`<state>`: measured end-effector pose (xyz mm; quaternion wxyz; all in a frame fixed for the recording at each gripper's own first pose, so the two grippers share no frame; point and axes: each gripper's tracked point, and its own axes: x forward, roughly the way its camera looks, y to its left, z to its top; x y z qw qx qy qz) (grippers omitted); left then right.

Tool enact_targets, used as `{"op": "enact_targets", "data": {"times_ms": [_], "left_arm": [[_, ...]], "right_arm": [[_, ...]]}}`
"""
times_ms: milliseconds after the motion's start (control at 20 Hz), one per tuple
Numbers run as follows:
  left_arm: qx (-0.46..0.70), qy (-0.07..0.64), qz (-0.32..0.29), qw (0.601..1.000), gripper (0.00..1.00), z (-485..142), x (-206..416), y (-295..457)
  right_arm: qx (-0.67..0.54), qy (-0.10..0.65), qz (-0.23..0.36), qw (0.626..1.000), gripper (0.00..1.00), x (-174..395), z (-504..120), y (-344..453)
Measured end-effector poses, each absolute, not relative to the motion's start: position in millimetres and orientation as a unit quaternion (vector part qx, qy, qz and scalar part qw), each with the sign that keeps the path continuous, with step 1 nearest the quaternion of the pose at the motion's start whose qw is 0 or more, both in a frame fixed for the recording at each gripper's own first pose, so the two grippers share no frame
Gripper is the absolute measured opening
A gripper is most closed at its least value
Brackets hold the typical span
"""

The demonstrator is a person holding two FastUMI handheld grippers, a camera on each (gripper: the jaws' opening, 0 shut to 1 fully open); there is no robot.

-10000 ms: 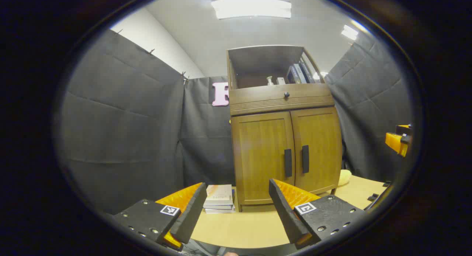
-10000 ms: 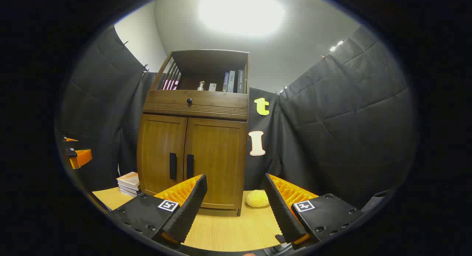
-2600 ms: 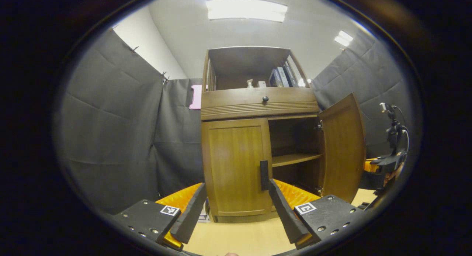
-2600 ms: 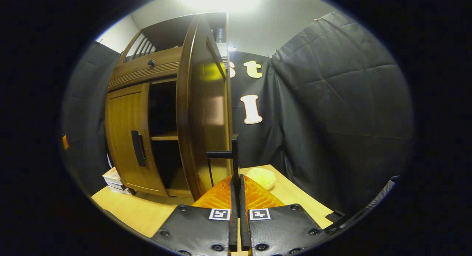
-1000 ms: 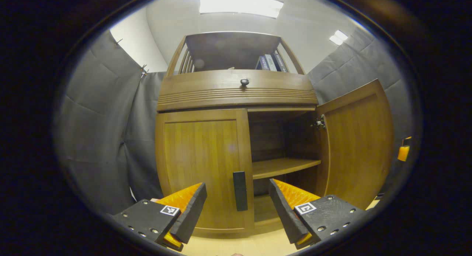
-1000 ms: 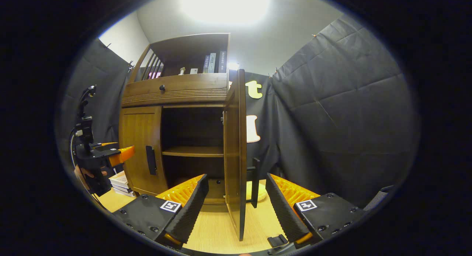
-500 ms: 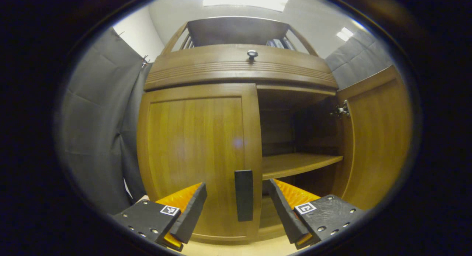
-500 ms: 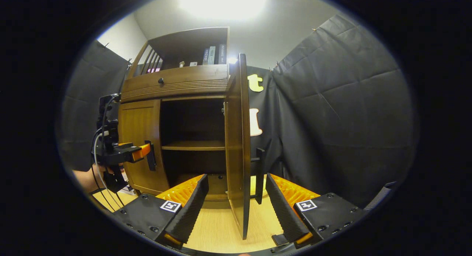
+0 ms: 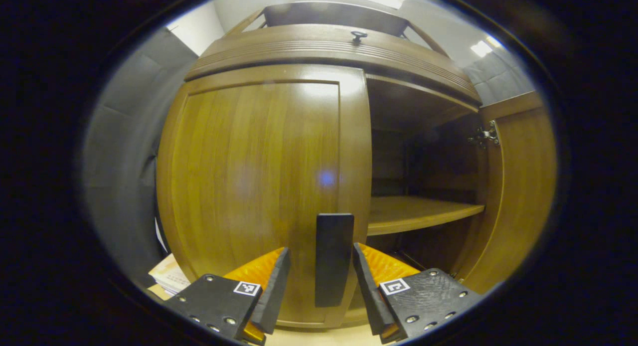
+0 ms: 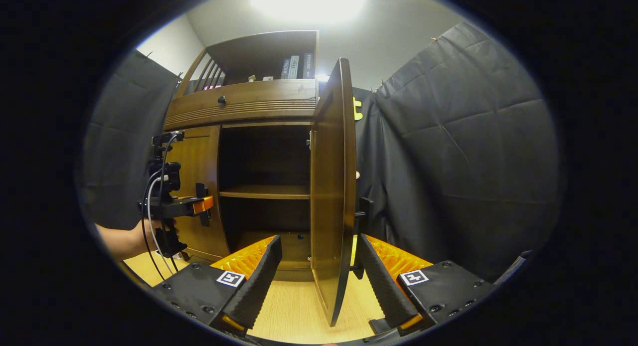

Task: Open the right door of the double-door shoe cabinet with the right hand, and open the left door with the left hand.

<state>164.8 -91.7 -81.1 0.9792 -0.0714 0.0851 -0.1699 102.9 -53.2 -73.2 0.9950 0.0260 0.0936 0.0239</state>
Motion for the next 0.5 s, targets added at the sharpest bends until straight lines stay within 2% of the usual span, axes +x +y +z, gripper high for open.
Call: {"op": "enact_targets", "data": {"times_ms": [150,250,300,350,400,500], "left_arm": [[-0.048,0.082,-0.168,0.981,0.33,-80.8,164.6,-92.7],[-0.033,0.087,-0.166,0.982,0.27,-81.9,162.4,-89.8],[-0.038,0.093,-0.168,0.981,0.24,-80.7,160.4,-92.0],[-0.044,0.101,-0.171,0.979,0.20,-82.9,158.4,-90.9],[-0.048,0.103,-0.175,0.978,0.17,-80.6,156.5,-90.8],[-0.044,0.102,-0.179,0.978,0.21,-76.5,155.3,-89.9]], "right_arm": [[0.025,0.096,0.027,0.995,0.97,104.3,-74.2,-49.6],[0.023,0.095,0.027,0.995,0.98,103.0,-74.0,-49.3],[0.024,0.094,0.028,0.995,0.93,102.0,-73.5,-49.0],[0.027,0.093,0.028,0.995,0.98,101.4,-72.2,-48.4],[0.029,0.090,0.029,0.995,0.98,100.2,-70.5,-47.9],[0.031,0.085,0.031,0.995,0.98,97.8,-67.7,-45.5]]}}
